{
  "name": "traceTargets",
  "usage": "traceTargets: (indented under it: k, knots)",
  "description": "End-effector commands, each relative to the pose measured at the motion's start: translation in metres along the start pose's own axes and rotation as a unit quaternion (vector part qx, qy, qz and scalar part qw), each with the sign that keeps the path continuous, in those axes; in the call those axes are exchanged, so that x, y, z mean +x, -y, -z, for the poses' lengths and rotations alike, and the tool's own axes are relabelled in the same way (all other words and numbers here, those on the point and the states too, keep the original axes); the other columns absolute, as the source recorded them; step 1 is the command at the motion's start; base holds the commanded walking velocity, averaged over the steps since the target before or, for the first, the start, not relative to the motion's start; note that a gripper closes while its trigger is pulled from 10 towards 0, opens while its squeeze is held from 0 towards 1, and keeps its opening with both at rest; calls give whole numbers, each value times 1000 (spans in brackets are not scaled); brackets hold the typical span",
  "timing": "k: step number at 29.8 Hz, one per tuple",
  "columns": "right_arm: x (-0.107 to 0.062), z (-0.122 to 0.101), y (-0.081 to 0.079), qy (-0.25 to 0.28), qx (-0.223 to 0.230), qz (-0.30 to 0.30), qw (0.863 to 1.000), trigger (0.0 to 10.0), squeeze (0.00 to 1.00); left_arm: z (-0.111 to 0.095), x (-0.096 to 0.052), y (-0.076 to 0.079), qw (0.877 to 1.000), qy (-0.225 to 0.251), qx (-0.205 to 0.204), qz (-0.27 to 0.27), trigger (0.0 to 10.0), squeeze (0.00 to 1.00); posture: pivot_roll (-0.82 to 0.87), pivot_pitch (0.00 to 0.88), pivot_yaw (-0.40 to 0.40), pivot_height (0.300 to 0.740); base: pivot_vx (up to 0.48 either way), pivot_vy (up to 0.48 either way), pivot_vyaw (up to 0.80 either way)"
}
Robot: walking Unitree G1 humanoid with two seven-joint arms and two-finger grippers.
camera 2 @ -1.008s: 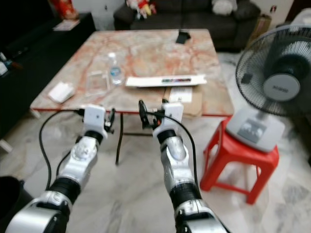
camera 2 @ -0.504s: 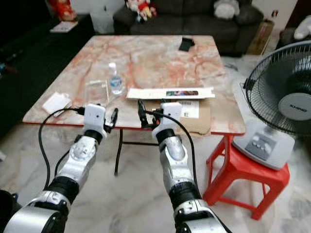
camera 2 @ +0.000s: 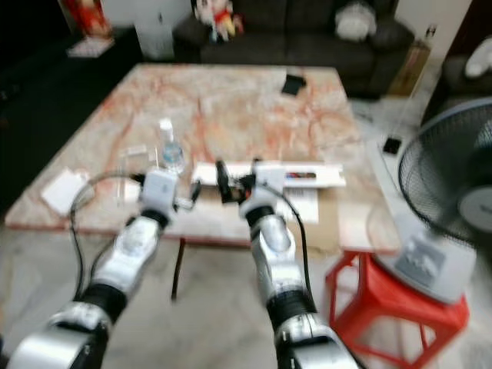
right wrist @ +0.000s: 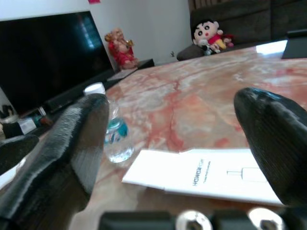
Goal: Picking trash to rubbish bin
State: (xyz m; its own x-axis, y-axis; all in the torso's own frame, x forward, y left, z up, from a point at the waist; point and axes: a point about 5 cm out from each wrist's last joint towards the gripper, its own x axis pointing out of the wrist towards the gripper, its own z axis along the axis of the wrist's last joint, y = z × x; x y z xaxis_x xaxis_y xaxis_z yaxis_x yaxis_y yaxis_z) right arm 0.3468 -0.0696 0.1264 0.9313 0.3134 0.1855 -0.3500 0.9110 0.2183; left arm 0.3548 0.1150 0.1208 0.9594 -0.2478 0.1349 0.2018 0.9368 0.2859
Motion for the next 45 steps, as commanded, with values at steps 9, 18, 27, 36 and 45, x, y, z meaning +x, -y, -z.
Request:
traceTargets:
  k: [9,18,27,36,45]
  knots:
    - [3,-2,-5,4,11,-1,1000,10000,0,-5,-3,15,999,22,3,31,10000,1000,-45,21,28,740,409,0,0]
    - [3,-3,-5,4,11,-2,1000,10000,0,-17,-4,11,988,65,116,73,10000,0,-44,22,27,740,171,0,0]
    - [4,-3,-5,5,14,-3,1000,10000,0,-17,-17,7,982,88,145,88,10000,0,-44,22,27,740,0,0,0]
    - [3,-3,-4,4,13,-2,1000,10000,0,-10,-20,11,975,54,192,102,10000,0,-38,28,23,740,0,0,0]
    - [3,-1,-5,0,17,-2,1000,10000,0,12,-20,-19,950,-48,304,59,10000,0,-27,30,23,740,0,0,0]
